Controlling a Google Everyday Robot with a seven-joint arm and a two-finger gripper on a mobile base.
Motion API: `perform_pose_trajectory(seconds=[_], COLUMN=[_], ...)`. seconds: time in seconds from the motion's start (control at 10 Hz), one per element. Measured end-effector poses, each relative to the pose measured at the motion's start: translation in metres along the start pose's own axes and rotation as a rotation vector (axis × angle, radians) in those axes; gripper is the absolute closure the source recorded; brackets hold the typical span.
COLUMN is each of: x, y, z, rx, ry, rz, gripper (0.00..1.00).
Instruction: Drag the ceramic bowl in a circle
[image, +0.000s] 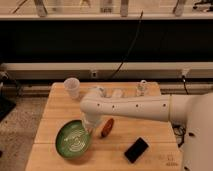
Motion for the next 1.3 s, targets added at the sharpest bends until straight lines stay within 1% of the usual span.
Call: perform_pose_trajectory(seconds=[0.1, 0.4, 0.5, 0.6, 0.7, 0.8, 1.1, 1.2, 1.3], x=[0.005, 0.025, 0.042, 0.052, 0.061, 0.073, 0.094, 0.101, 0.103], y=[0.012, 0.032, 0.032, 0.028, 0.022, 0.008, -0.025, -0.046, -0.058], z=[-0.001, -0.004, -0.005, -0.004, -0.005, -0.005, -0.002, 0.001, 0.003], rx=[-0.018, -0.04, -0.04, -0.036, -0.032, -0.021, 0.005, 0.021, 0.032], ry=[0.002, 0.012, 0.023, 0.028, 0.036, 0.046, 0.061, 0.061, 0.059], rz=[0.032, 0.083, 0.089, 0.089, 0.085, 0.074, 0.036, 0.003, -0.017], gripper=[1.0, 1.0, 1.0, 1.0, 1.0, 1.0, 1.0, 1.0, 1.0])
